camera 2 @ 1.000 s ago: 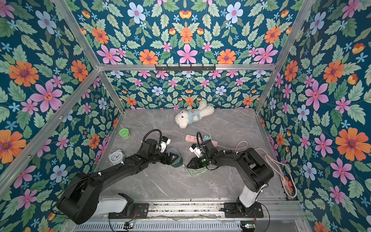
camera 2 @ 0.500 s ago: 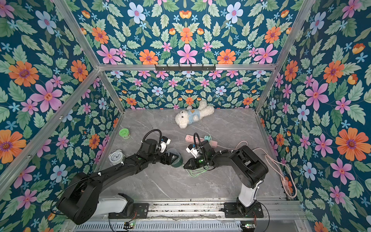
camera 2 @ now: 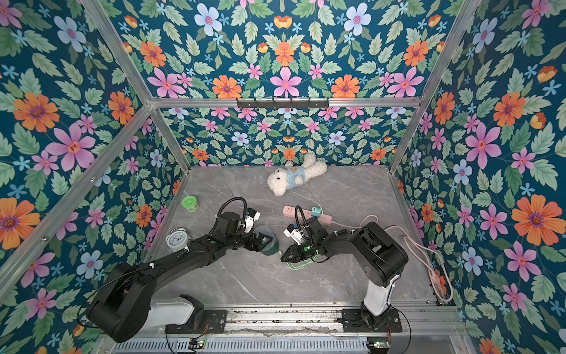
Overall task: Charge the cordless meat grinders
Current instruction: Pick up the charging cable from the center of the board.
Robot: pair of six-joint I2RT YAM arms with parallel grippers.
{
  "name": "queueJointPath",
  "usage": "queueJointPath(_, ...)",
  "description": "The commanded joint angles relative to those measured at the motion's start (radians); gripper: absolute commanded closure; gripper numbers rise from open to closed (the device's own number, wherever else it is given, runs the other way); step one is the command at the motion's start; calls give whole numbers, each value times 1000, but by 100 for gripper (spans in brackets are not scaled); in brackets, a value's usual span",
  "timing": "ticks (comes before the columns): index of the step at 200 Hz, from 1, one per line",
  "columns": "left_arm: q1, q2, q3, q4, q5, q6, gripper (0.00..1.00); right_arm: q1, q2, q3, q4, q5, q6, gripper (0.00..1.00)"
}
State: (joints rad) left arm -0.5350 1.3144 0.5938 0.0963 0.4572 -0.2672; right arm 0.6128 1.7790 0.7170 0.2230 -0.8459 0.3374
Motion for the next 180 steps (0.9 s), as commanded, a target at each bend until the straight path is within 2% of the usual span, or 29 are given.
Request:
queueJointPath(1, 0, 3, 3, -26, -8, -8, 18, 1, 7, 2, 9, -19, -1, 69)
queueJointPath(95, 0, -4, -3, -24, -6, -8, 18, -6, 48, 55, -9, -77, 51, 90)
queueJointPath(180, 0, -10, -17, -4, 5, -2, 19, -49, 95, 131, -58, -232, 158, 95)
